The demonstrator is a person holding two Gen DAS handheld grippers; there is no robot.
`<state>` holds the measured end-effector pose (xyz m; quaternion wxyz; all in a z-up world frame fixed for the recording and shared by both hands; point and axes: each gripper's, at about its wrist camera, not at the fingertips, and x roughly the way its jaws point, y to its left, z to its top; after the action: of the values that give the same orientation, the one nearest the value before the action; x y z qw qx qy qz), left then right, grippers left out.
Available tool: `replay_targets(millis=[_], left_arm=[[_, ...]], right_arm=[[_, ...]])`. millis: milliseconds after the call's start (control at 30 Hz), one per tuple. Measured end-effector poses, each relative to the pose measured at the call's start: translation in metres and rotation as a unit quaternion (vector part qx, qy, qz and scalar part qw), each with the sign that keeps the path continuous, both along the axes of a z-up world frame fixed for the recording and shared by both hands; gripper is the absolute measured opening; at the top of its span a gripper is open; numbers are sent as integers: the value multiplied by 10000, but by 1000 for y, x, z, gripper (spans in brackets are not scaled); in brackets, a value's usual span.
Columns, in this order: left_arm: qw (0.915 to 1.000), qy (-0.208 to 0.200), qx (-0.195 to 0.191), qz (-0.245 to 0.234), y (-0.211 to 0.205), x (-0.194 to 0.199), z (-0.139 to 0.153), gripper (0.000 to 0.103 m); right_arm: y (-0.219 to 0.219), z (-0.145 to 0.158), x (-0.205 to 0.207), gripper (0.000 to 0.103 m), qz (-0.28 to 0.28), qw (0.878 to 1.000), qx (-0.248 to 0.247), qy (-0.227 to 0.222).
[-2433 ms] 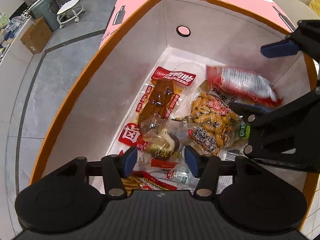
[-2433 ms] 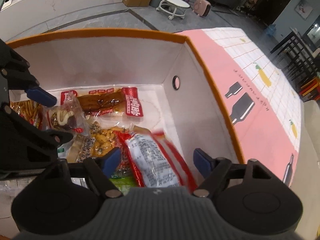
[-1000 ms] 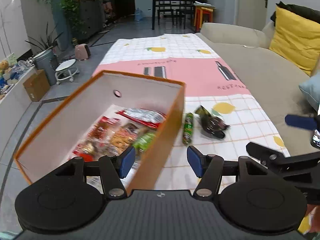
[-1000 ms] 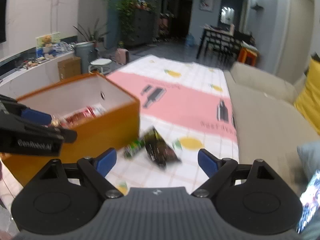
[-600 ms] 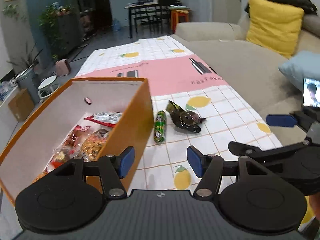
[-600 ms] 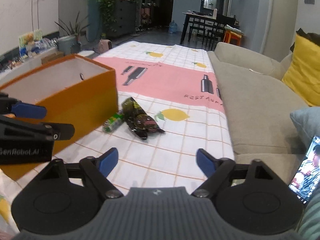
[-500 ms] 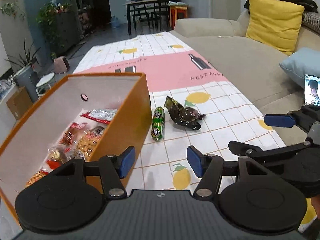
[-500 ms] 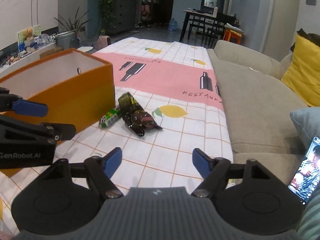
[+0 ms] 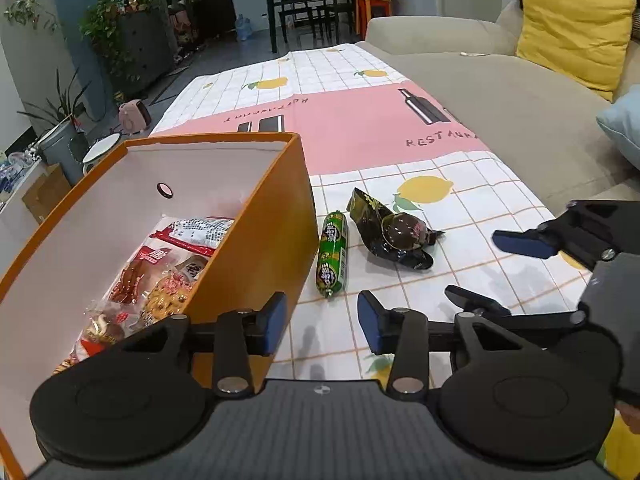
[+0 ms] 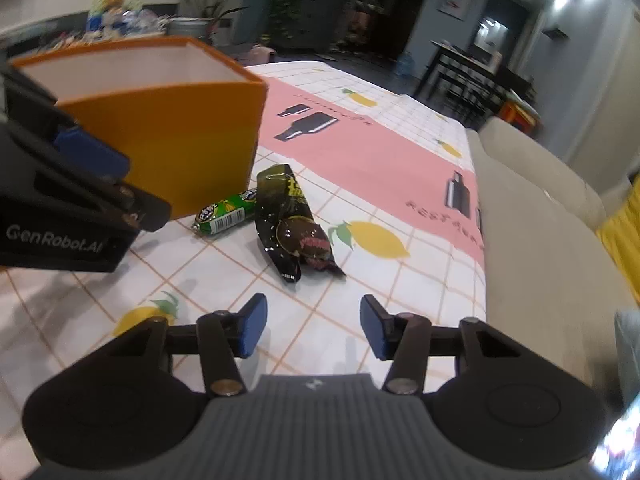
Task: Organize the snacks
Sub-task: 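Reach the left gripper to the green sausage while the right reaches the dark wrapped snack, then grasp the green sausage with the left gripper while the right grasps the dark wrapped snack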
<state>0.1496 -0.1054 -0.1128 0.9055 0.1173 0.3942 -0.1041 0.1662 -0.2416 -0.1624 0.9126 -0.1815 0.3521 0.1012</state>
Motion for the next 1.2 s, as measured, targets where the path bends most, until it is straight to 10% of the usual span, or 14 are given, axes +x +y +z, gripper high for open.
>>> replay_targets(millis=[500, 1067, 1200], left_arm=[[9995, -256, 121, -136, -14, 16, -26, 41], [9962, -222, 845, -38, -41, 38, -56, 39], [9978, -41, 669, 18, -34, 41, -53, 25]], right_arm=[[6, -24, 33, 0, 896, 9959, -88, -101], [-22, -23, 22, 0, 171, 9998, 76, 100], [-22, -21, 23, 0, -34, 9995, 283, 151]])
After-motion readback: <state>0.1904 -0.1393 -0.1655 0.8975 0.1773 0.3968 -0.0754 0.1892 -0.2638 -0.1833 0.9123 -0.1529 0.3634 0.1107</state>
